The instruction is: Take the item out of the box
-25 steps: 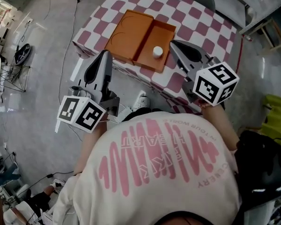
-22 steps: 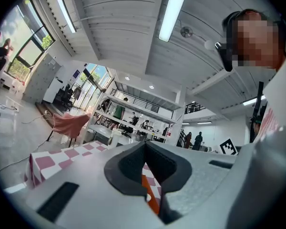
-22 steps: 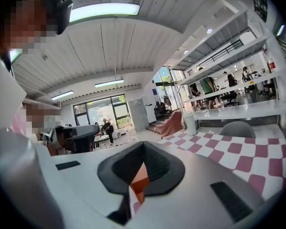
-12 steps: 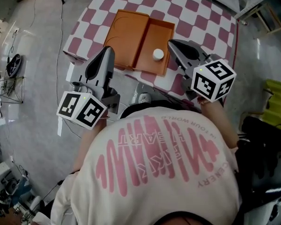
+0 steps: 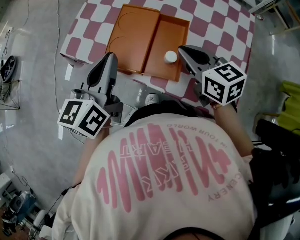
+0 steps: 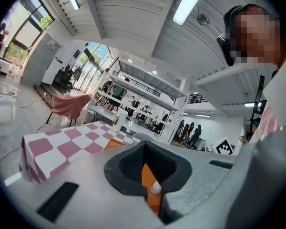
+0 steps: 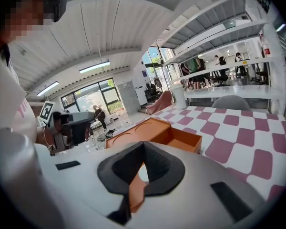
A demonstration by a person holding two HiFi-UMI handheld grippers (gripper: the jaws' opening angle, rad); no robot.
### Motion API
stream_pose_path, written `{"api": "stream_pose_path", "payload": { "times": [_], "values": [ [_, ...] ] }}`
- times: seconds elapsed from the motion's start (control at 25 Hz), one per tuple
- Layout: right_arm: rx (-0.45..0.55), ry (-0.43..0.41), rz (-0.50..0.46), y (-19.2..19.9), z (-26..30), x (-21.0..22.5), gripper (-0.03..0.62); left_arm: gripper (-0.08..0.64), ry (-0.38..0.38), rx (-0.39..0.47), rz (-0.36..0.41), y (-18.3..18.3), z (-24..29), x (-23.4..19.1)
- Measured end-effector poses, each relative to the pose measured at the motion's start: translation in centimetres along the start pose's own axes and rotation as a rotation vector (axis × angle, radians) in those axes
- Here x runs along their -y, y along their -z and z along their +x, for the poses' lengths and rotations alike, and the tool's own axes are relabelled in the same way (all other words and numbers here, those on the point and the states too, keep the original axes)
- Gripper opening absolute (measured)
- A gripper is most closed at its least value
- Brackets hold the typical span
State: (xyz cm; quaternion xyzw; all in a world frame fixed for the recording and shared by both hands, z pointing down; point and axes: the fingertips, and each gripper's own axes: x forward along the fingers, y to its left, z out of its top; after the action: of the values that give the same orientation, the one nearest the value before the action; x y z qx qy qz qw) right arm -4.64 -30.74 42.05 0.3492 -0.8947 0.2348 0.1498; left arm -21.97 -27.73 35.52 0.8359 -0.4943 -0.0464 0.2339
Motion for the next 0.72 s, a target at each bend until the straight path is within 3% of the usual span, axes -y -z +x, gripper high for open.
{"api": "stream_pose_path", "payload": {
  "times": [0.32,0.4,0.48,0.72],
  "values": [
    [-0.094,-0.009,-0.05,1.8,1.4,0.8,0.017,0.007,-0.017,-0.027,-0.024,1.1,0.3,-1.7],
    [-0.12,-0.026,-0.056,2.1,1.9,0.7,0.105,0.007,-0.023,-0.027,-0.028,1.2,0.4,-2.2],
    [-0.162,-0.047,-0.079,2.6,2.3,0.5,0.154,0.006,-0.029,-0.024,-0.03,1.1,0.4,-2.7],
    [-0.276,-0.054,-0.19,4.1,3.3,0.1,0.196,0.008,-0.038,-0.023,-0.039,1.0,0.6,-3.5]
  ]
}}
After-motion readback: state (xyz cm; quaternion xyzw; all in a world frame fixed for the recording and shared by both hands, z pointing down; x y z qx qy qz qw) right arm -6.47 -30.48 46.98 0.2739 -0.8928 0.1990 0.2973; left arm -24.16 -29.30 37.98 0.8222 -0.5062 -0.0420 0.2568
